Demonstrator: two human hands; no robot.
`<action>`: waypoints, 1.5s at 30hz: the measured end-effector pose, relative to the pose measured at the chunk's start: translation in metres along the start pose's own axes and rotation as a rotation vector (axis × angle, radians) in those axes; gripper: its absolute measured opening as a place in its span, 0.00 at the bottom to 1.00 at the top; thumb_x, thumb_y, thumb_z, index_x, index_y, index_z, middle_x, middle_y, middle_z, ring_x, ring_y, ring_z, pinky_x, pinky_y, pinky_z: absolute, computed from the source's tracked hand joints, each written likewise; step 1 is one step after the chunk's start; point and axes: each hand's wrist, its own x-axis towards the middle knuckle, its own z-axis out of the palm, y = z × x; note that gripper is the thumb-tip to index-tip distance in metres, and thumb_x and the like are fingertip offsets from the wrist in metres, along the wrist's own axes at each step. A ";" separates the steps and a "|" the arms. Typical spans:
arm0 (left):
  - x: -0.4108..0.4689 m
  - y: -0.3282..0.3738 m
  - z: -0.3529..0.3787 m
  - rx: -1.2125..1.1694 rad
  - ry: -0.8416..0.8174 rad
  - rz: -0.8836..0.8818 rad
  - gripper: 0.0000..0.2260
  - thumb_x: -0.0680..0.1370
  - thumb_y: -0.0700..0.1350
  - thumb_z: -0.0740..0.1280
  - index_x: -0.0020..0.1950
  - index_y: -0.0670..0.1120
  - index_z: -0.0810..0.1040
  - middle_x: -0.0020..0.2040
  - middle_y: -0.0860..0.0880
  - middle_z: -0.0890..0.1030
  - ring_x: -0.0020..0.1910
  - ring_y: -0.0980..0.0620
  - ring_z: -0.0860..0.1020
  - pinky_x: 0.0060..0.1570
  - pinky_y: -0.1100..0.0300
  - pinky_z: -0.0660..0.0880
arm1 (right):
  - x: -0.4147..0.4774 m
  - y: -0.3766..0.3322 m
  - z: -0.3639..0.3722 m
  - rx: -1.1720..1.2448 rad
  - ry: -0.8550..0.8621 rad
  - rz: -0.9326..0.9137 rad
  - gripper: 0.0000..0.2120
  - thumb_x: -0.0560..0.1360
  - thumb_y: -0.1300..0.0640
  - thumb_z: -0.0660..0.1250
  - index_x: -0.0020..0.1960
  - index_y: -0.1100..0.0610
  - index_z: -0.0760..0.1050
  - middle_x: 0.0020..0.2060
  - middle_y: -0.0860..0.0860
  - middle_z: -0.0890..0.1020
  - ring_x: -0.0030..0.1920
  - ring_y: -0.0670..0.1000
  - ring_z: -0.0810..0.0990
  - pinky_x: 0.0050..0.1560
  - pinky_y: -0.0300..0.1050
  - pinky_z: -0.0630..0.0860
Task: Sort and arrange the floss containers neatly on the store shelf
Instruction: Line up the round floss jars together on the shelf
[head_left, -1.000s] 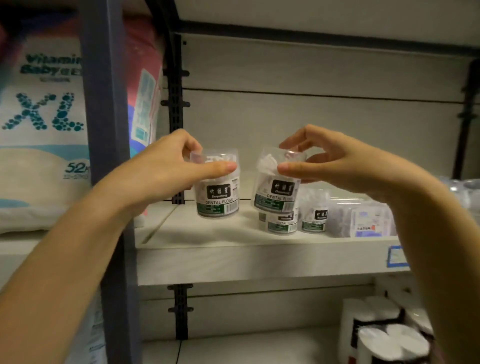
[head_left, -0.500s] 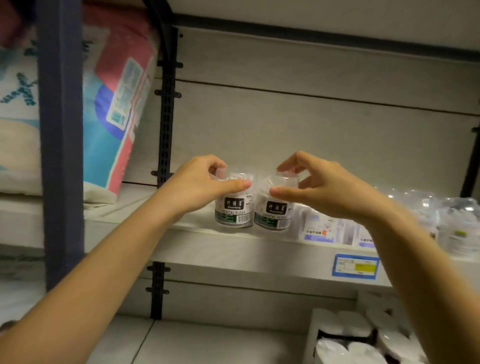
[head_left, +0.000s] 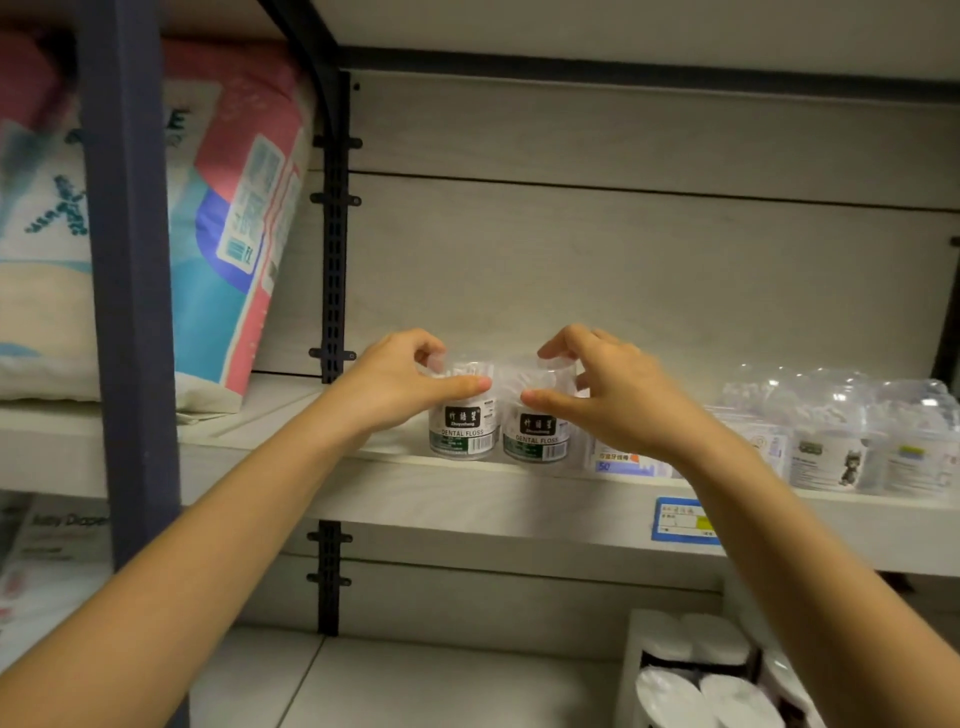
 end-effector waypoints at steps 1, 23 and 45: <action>0.000 -0.001 0.000 -0.009 0.002 0.003 0.30 0.66 0.58 0.72 0.64 0.47 0.71 0.56 0.49 0.75 0.55 0.49 0.75 0.59 0.51 0.73 | 0.000 0.000 0.002 0.003 0.014 -0.001 0.24 0.71 0.41 0.65 0.62 0.51 0.68 0.62 0.51 0.74 0.56 0.53 0.76 0.57 0.51 0.74; 0.032 0.001 -0.001 0.279 -0.101 0.302 0.25 0.78 0.60 0.50 0.73 0.52 0.62 0.74 0.54 0.63 0.72 0.56 0.60 0.68 0.61 0.55 | 0.032 0.001 -0.015 -0.046 -0.182 0.030 0.27 0.78 0.41 0.49 0.72 0.54 0.62 0.72 0.51 0.66 0.70 0.51 0.65 0.71 0.48 0.59; 0.066 0.012 0.003 0.218 -0.259 0.131 0.29 0.79 0.62 0.42 0.74 0.49 0.61 0.76 0.49 0.58 0.75 0.50 0.56 0.72 0.55 0.51 | 0.076 0.010 -0.011 0.033 -0.462 0.138 0.26 0.81 0.44 0.43 0.75 0.55 0.54 0.75 0.52 0.57 0.75 0.51 0.56 0.73 0.45 0.49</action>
